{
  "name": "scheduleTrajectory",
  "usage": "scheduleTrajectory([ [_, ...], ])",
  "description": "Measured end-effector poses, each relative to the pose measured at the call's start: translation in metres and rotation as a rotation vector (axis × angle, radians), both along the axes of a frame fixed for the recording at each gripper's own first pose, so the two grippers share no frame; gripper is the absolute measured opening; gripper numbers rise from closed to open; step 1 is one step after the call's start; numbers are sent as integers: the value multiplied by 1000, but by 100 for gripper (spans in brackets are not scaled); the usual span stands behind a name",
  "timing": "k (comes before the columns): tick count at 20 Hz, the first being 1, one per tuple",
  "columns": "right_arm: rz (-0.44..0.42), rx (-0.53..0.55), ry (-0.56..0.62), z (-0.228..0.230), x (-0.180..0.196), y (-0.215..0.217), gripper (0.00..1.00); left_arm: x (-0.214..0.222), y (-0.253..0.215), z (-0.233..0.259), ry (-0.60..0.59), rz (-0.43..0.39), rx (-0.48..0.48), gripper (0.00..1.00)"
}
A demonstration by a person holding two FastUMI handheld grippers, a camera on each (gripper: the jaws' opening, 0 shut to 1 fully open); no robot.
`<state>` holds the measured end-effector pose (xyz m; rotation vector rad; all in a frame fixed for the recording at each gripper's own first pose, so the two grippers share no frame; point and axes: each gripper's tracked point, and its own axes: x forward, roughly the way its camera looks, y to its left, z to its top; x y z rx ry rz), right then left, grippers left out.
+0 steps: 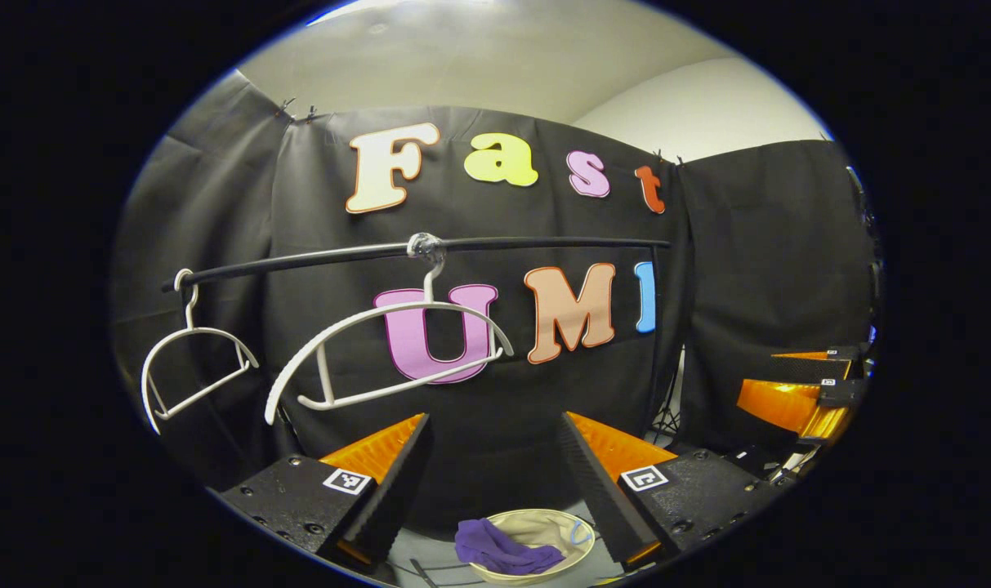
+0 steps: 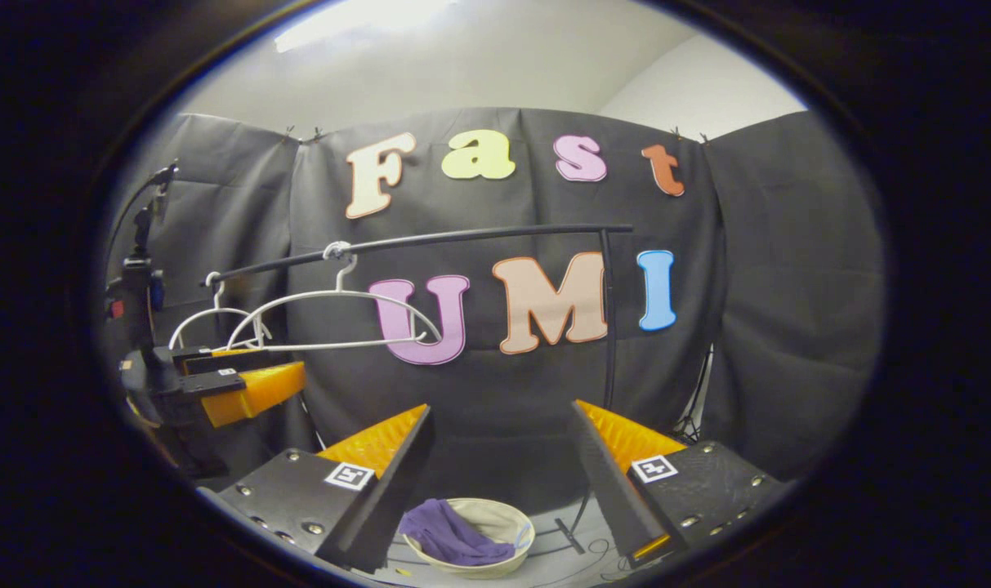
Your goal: Grasp the clothes on the hanger with both hands and then place them into the laundry hamper below.
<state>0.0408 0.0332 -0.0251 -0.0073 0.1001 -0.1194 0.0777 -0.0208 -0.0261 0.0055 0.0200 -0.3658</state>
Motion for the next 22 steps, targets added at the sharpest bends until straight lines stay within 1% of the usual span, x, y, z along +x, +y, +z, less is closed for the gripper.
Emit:
scheduleTrajectory([
  [1,11,0,-7,4,-3,-5,99,-3,-4,5,-13,16,1,96],
  [3,49,15,-24,11,-10,-15,99,-3,-2,21,-71,102,15,96],
  [4,72,18,-22,13,-15,-19,98,-6,-5,29,-84,128,20,96],
  [5,84,14,-26,18,-21,-30,100,-9,-14,39,-108,147,17,97],
  [6,93,15,-35,23,-26,-41,98,-12,-19,51,-129,163,15,97],
  [8,121,28,-49,28,-37,-55,99,-14,-32,68,-148,175,16,99],
  [11,126,60,-66,33,-46,-84,99,-20,-43,87,-170,203,25,99],
  [13,129,93,-80,33,-52,-96,99,-26,-56,86,-146,195,-3,100],
  [15,123,115,-98,37,-57,-112,99,-30,-65,89,-130,190,-8,100],
  [16,120,122,-109,40,-59,-120,98,-32,-70,92,-127,185,-2,97],
  [17,121,128,-112,42,-59,-125,98,-35,-74,99,-127,184,10,97],
  [18,123,129,-116,43,-59,-129,98,-37,-74,112,-151,187,-1,99],
  [19,133,124,-120,47,-57,-133,98,-38,-76,130,-184,192,-23,100],
  [20,155,112,-133,53,-55,-135,98,-38,-78,150,-214,193,-42,97],
  [21,195,85,-140,62,-50,-137,98,-35,-81,170,-247,192,-62,99],
  [22,229,24,-142,70,-40,-142,98,-31,-87,189,-284,192,-89,99],
])
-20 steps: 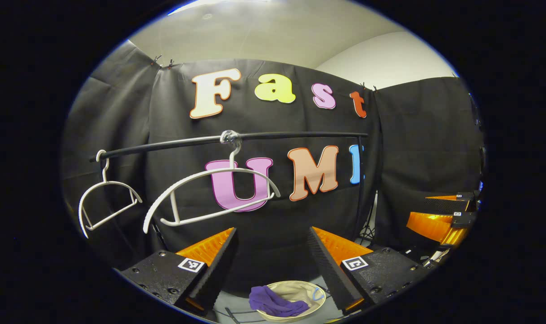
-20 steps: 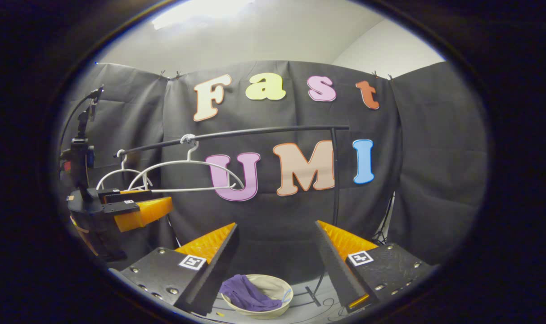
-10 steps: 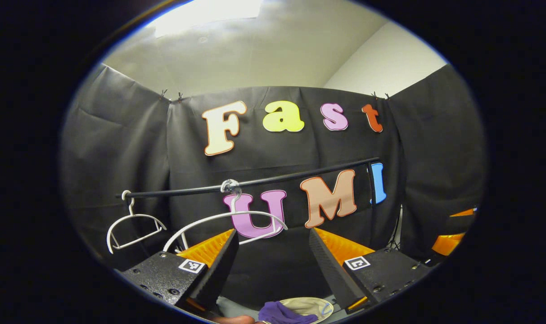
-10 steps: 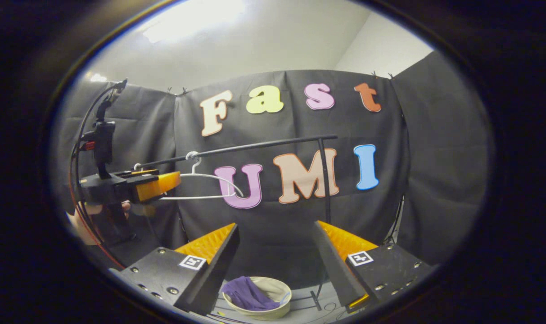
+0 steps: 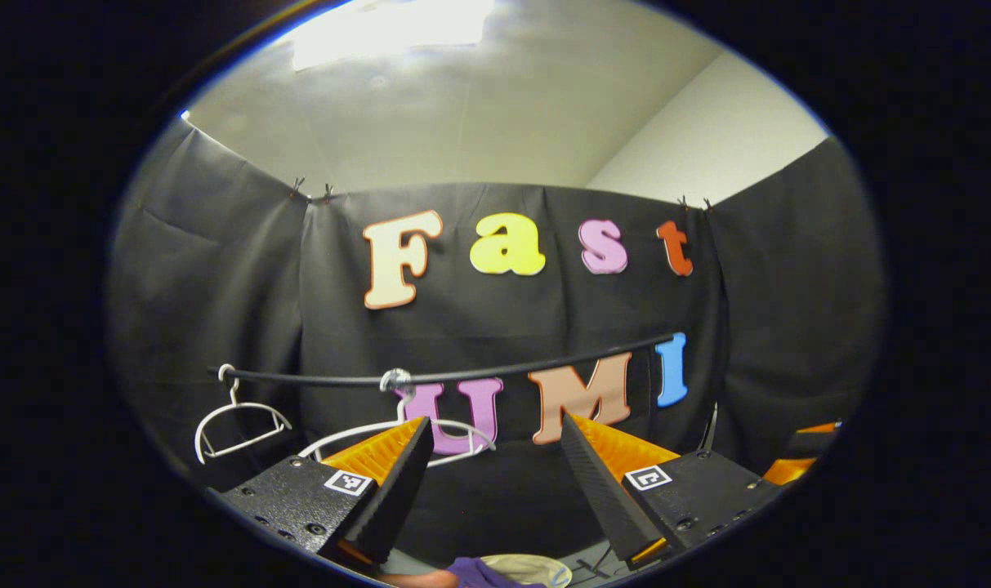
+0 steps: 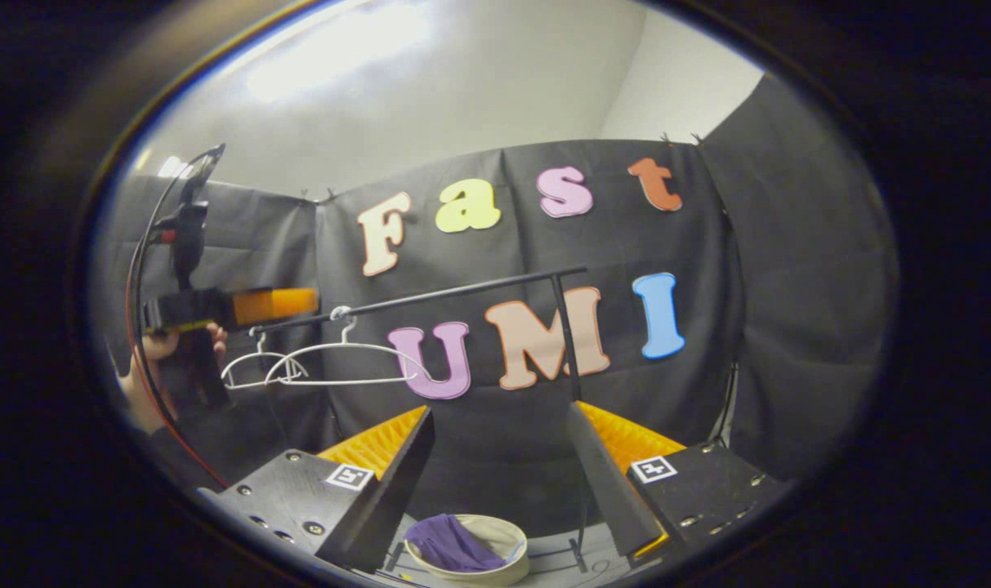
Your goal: Grasp the clothes on the hanger with both hands and then place them into the laundry hamper below.
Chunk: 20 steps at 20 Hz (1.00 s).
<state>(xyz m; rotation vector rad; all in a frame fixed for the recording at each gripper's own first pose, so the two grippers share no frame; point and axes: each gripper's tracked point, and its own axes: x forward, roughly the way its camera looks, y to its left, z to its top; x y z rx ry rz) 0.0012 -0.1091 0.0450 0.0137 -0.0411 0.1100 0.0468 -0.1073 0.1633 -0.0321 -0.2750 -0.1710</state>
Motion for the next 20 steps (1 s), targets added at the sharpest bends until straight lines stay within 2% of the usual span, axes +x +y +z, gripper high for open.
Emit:
scheduleTrajectory([
  [2,39,-133,-21,25,15,-31,98,16,-22,24,-30,-36,-81,98],
  [3,45,-151,-32,43,23,-46,99,24,-39,28,-29,-68,-125,96],
  [5,57,-153,-26,67,32,-76,98,37,-76,34,-20,-151,-196,92],
  [7,35,-115,-45,93,38,-102,98,48,-90,25,19,-147,-242,93],
  [10,39,-25,-21,88,42,-105,98,56,-88,13,30,-91,-218,92],
  [12,49,0,-20,82,44,-102,98,55,-100,0,49,-118,-176,95],
  [15,39,-2,-4,67,43,-107,98,64,-114,-27,115,-163,-132,92],
  [16,38,-11,-4,62,40,-108,98,67,-116,-35,138,-159,-145,95],
  [17,32,-23,-7,59,39,-110,98,69,-120,-40,158,-168,-172,92],
  [18,24,-37,-4,55,38,-112,100,68,-131,-44,181,-203,-207,92],
  [19,19,-49,-3,51,35,-114,98,67,-143,-50,213,-245,-233,95],
  [20,15,-49,-6,49,33,-116,98,68,-147,-54,233,-249,-252,95],
])
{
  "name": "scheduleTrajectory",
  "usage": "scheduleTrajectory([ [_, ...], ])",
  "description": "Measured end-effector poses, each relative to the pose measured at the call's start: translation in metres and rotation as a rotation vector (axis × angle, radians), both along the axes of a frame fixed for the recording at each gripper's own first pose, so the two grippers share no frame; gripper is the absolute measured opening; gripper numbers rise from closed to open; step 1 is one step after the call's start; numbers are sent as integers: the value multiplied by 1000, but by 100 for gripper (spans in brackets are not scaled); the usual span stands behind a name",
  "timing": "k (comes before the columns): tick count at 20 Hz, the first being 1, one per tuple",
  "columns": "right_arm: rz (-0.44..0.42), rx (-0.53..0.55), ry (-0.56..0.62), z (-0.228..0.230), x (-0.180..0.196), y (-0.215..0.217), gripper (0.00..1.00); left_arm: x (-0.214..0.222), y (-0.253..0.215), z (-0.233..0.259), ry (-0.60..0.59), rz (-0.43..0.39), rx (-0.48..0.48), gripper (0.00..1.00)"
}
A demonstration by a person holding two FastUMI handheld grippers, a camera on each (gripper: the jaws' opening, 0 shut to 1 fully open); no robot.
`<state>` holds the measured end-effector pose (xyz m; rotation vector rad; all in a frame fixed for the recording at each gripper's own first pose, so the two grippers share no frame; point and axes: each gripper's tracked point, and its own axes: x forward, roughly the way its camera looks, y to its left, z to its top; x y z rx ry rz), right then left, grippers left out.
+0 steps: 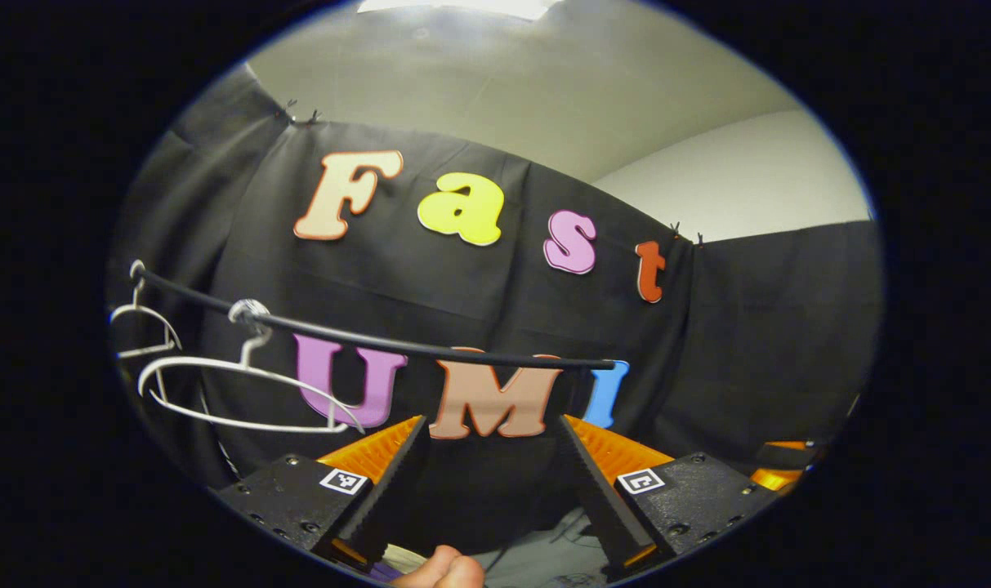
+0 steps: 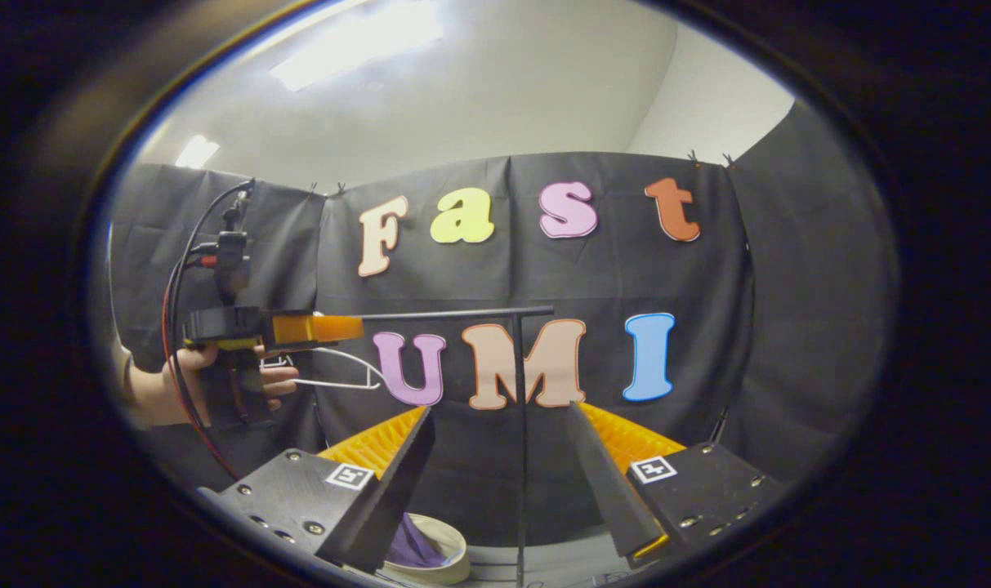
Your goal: Grasp the clothes on the hanger with both hands and then place them into the laundry hamper below.
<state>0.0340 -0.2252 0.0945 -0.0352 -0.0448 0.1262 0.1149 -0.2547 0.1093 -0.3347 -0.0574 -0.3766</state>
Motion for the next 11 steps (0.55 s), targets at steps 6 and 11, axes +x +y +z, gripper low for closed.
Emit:
scheduleTrajectory([
  [6,-9,39,-3,-4,-12,-10,98,11,14,12,-54,156,79,92],
  [11,2,55,-7,-6,-19,-11,98,0,16,25,-136,251,189,92],
])
